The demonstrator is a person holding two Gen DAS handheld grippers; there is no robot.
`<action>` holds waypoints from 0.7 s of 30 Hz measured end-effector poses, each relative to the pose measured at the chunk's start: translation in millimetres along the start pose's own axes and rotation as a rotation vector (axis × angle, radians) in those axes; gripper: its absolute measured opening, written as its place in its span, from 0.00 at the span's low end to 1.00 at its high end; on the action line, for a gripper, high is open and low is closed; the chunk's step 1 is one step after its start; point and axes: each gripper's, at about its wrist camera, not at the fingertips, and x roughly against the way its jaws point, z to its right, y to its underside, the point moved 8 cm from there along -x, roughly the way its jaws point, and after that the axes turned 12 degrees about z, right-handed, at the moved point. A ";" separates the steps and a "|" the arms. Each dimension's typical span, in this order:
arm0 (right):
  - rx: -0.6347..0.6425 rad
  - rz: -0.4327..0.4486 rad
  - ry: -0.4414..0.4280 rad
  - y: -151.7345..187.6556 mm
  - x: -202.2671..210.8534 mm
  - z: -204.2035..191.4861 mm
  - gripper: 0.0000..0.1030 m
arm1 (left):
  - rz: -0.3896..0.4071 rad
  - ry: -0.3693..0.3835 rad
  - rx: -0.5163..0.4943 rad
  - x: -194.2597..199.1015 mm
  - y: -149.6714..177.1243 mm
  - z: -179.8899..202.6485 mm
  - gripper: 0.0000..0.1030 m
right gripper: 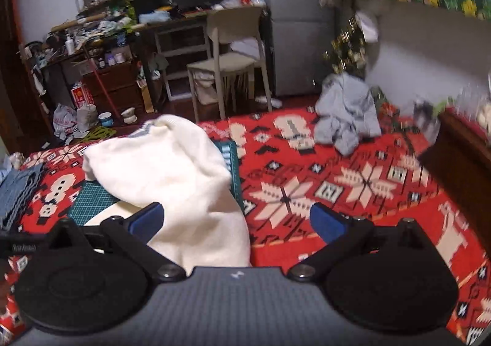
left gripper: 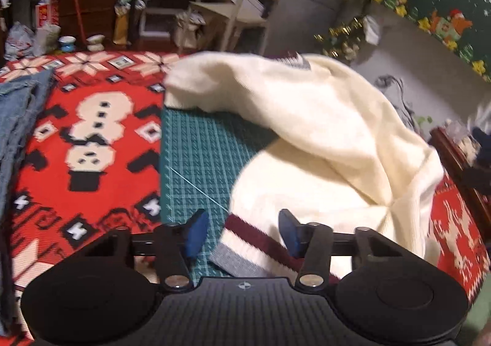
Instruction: Fold clothes
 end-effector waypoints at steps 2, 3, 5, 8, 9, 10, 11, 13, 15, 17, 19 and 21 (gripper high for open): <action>-0.044 -0.061 0.008 4.8 -6.1 7.6 0.99 | -0.012 -0.010 -0.040 -1.1 2.7 5.0 0.43; -0.070 -0.097 0.012 8.0 -8.7 11.2 0.99 | -0.015 -0.016 -0.056 -1.3 3.3 7.0 0.43; -0.126 -0.167 0.009 16.5 -13.2 17.7 0.99 | -0.014 -0.025 -0.063 -1.5 4.0 8.4 0.44; -0.201 -0.256 0.004 31.2 -16.9 25.1 0.94 | -0.007 -0.032 -0.050 -1.0 4.2 6.9 0.40; -0.219 -0.276 0.008 35.8 -17.0 27.1 0.89 | -0.004 -0.040 -0.042 -0.6 4.2 5.2 0.29; -0.223 -0.299 0.016 40.5 -16.1 27.2 0.86 | -0.004 -0.046 -0.029 -0.6 4.8 3.3 0.07; -0.228 -0.316 0.017 44.5 -15.7 25.5 0.84 | -0.001 -0.048 -0.011 -0.4 4.9 1.4 0.08; -0.239 -0.350 0.018 52.5 -14.8 22.0 0.84 | 0.005 -0.053 0.021 0.1 5.0 -2.0 0.07; -0.254 -0.365 0.017 57.4 -13.3 18.3 0.82 | 0.014 -0.059 0.022 1.8 4.3 -3.0 0.07; -0.278 -0.387 -0.006 61.3 -10.3 12.6 0.71 | 0.029 -0.076 0.015 5.1 1.8 -3.6 0.06; -0.312 -0.419 -0.062 64.3 -7.7 4.6 0.58 | 0.052 -0.090 0.026 12.3 -2.4 -5.7 0.06; -0.320 -0.451 -0.123 66.3 -6.6 -3.9 0.31 | 0.079 -0.107 0.044 22.0 -7.0 -10.0 0.06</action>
